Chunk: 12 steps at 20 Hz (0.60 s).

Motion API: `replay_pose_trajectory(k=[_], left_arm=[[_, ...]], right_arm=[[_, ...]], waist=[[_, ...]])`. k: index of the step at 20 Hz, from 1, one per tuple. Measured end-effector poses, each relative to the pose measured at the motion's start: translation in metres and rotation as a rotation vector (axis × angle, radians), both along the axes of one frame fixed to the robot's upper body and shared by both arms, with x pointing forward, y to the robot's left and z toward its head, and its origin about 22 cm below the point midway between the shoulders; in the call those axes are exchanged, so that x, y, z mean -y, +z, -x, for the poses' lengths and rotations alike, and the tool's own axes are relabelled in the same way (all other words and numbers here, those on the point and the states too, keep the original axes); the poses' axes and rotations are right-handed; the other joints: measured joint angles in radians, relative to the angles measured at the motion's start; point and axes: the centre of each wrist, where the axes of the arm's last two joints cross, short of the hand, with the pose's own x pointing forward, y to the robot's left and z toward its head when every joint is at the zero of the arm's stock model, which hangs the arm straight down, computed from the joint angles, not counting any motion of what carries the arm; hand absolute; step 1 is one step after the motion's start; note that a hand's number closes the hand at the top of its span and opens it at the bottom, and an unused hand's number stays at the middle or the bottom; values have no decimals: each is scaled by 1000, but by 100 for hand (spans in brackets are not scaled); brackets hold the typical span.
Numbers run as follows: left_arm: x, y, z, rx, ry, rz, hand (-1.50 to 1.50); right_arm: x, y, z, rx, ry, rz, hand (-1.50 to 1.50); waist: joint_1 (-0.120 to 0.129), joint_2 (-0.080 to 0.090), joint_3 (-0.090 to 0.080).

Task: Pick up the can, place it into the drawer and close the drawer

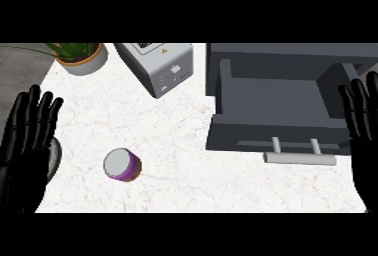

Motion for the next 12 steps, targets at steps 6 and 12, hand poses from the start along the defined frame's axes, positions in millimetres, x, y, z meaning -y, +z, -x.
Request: replay_pose_trajectory(k=[6, 12], left_arm=[[37, 2, 13, 59, 39, 15, -150], [57, -15, 25, -224, 181, 33, -150]], right_arm=[[1, 1, -1, 5, -11, 12, -150], [10, -20, 6, -249, -99, -14, -150]], waist=[[-25, -2, 11], [-35, -1, 15]])
